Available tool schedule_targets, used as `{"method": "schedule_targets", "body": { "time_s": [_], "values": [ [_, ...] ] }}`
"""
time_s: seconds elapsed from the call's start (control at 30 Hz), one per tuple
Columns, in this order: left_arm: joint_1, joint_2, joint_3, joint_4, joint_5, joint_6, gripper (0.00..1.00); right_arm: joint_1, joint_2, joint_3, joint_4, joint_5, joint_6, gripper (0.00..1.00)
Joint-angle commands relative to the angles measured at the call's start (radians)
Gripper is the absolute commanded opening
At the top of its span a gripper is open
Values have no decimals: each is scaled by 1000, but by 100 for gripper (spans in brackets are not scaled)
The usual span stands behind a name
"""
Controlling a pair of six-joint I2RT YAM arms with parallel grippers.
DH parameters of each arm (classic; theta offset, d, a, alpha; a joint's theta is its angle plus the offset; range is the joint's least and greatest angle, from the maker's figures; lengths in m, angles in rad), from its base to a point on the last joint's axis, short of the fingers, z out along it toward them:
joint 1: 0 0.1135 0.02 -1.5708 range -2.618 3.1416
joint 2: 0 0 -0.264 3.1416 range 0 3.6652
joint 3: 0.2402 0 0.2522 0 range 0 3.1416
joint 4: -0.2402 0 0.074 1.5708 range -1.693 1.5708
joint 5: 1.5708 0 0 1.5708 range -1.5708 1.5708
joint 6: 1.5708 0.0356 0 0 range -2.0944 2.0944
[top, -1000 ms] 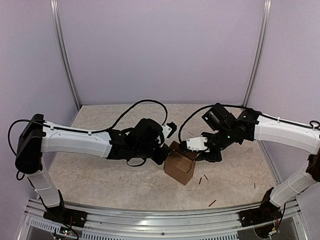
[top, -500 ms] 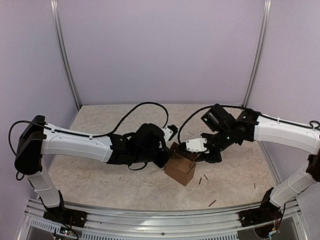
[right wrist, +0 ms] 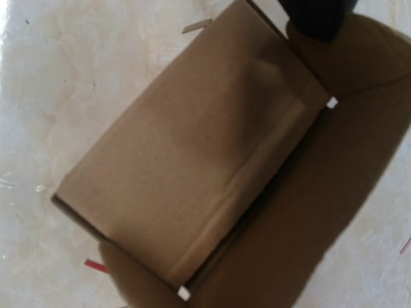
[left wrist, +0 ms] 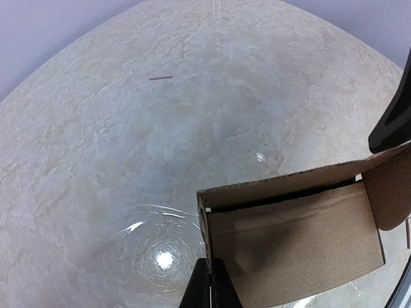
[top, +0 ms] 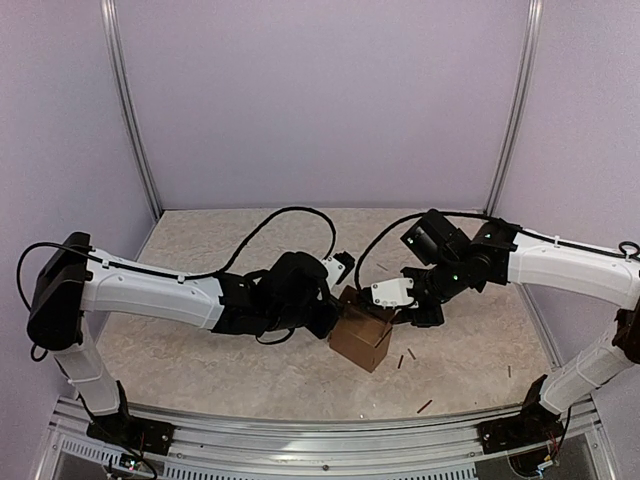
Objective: Fold the paper box
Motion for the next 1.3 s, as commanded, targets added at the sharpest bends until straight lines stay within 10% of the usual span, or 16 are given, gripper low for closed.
{"method": "schedule_targets", "body": {
  "time_s": [0.0,1.27],
  "values": [
    [-13,-23,-21,-17,12,10,0,10,-20,-9,-17,7,-13,27],
    [-43,-21,-135,122,-18,-56,0,51,1,-25,8,110,-24,28]
  ]
}}
